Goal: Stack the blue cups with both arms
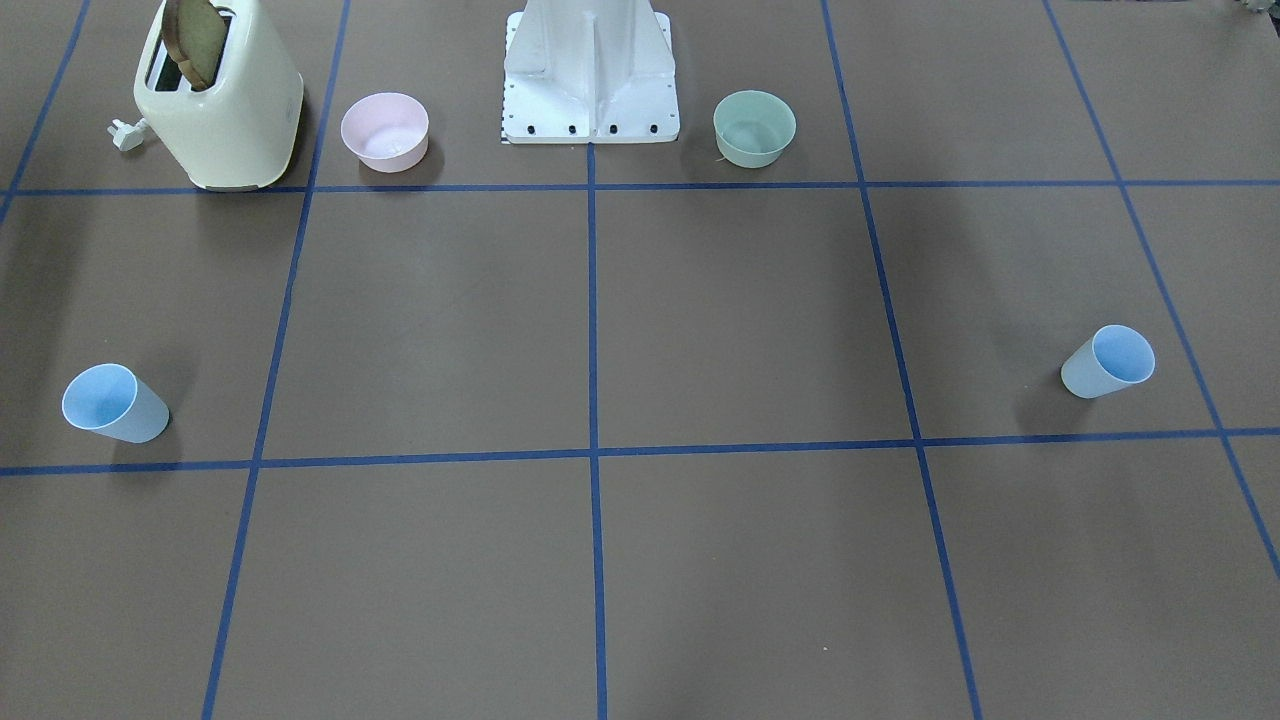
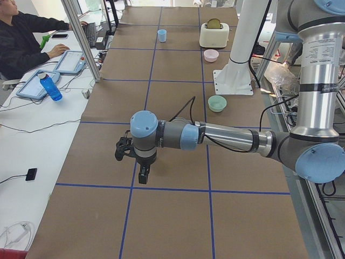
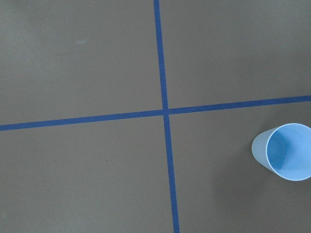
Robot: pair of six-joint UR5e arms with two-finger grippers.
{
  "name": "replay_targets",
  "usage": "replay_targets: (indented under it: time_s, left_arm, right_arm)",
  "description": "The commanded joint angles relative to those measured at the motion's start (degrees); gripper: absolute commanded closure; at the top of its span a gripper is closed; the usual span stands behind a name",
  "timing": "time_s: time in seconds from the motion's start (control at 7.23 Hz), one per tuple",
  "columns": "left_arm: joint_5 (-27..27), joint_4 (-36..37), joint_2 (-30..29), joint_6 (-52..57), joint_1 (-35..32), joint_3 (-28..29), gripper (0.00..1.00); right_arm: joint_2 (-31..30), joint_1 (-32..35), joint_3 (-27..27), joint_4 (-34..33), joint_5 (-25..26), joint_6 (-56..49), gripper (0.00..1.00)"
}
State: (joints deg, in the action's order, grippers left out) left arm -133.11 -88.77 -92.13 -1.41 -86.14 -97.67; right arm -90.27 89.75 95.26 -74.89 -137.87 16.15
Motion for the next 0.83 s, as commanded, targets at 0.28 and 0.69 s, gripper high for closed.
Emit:
replay_targets:
  time_s: [0.28,0.69]
  left_arm:
    - [0.39,-6.81,-7.35,-5.36,8.96,9.83,0.02]
    - [0.30,-9.15,-10.44,-8.00,11.42,13.03,0.02]
  right_arm:
    - [1.59,-2.65,1.76,-1.39,-0.65,2.75,0.00]
    - [1.58,-2.65,1.86,-1.92,-0.74,2.66,0.00]
